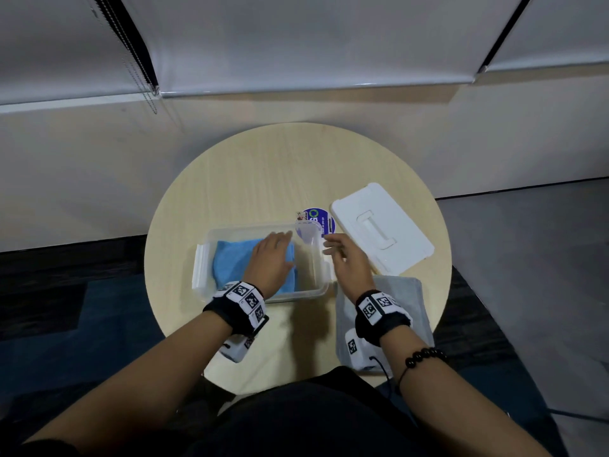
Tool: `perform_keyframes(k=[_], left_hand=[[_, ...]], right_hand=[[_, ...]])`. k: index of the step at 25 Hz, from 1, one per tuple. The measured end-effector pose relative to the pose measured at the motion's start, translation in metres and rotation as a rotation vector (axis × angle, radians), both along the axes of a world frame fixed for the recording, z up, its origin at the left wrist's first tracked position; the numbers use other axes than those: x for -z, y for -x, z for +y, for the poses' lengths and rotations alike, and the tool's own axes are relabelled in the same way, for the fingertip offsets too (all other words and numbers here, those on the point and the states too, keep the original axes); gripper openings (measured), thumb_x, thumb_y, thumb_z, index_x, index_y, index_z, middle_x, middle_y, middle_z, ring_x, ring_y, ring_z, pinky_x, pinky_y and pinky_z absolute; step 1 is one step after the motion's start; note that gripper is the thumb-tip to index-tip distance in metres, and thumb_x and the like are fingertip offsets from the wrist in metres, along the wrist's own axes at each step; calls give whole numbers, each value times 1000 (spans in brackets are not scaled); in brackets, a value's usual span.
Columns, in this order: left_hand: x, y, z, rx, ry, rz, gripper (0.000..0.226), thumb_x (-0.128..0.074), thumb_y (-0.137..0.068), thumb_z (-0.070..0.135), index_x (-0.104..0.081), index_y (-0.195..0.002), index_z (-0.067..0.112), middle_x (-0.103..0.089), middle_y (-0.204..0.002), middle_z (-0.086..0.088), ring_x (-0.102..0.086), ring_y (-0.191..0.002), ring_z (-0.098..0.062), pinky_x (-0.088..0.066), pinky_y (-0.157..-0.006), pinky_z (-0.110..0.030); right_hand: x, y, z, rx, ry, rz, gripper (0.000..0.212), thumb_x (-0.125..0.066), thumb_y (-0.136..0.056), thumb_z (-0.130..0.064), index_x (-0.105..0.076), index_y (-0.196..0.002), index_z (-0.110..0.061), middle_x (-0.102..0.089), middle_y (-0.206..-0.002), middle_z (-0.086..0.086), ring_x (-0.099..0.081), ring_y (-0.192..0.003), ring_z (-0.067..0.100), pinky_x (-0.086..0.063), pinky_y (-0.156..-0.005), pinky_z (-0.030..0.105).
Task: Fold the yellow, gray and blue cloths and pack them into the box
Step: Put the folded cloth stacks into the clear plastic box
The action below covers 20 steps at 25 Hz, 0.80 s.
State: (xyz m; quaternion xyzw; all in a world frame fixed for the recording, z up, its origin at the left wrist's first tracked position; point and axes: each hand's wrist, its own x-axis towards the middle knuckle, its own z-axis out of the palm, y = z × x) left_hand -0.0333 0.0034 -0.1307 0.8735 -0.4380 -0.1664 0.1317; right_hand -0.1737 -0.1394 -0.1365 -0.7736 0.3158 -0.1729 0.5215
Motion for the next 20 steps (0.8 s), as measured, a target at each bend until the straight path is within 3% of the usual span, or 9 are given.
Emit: perform_keyframes(k=[2, 4, 7, 9, 12, 15, 17, 20], left_hand=[[-5, 30, -21, 39, 128, 28, 60, -59, -96, 16, -37, -151, 12, -41, -153, -9, -34, -143, -26, -24, -117, -37], [-4, 59, -43, 125, 162, 82, 53, -58, -97, 16, -43, -148, 10, -46, -149, -10, -41, -138, -27, -27, -114, -35], [10, 96, -71, 233, 105, 165, 47, -53, -99, 8, -44, -146, 5, -48, -146, -14, -44, -136, -29, -32, -113, -37], [29, 115, -83, 281, -26, 100, 57, -54, -97, 4, -34, -151, 3, -40, -150, -17, -37, -141, -31, -28, -117, -39], [51, 134, -92, 278, -257, -64, 79, -60, -94, 10, -12, -157, 2, -31, -154, -20, -28, -145, -36, -15, -123, -42], [56, 145, -90, 196, -216, -127, 59, -60, -93, 13, -35, -146, 13, -44, -134, -12, -43, -126, -33, -33, -109, -39], [61, 158, -81, 164, -152, -168, 47, -50, -93, 7, -43, -138, 17, -47, -124, -9, -46, -115, -30, -36, -98, -37], [71, 175, -66, 151, -79, -182, 48, -44, -93, 7, -43, -139, 21, -46, -125, -7, -43, -119, -30, -32, -104, -36]], right_hand=[[2, 26, -19, 73, 26, 36, 35, -45, -95, 4, -62, -121, -13, -69, -116, 1, -68, -105, 13, -53, -94, 31], [8, 49, -37, 37, 72, 183, 38, -51, -97, -2, -55, -135, -11, -63, -133, 5, -59, -125, 20, -45, -108, 38], [19, 79, -57, -132, 124, 504, 65, -61, -98, -21, -32, -155, -10, -44, -155, 9, -38, -145, 24, -24, -122, 44], [27, 95, -66, -258, 230, 728, 78, -61, -96, -30, -20, -159, -13, -39, -158, 10, -31, -149, 25, -13, -124, 47], [34, 107, -68, -347, 384, 810, 78, -68, -89, -34, -30, -155, -16, -46, -150, 8, -39, -142, 26, -17, -122, 45], [42, 116, -61, -335, 566, 763, 51, -68, -87, -28, -49, -133, -17, -52, -129, 8, -48, -123, 29, -30, -109, 36], [45, 123, -57, -334, 636, 762, 39, -62, -87, -20, -52, -125, -16, -51, -123, 8, -48, -117, 28, -32, -104, 34], [50, 130, -51, -368, 726, 749, 41, -54, -83, -6, -50, -123, -15, -49, -124, 7, -47, -117, 28, -29, -108, 34]])
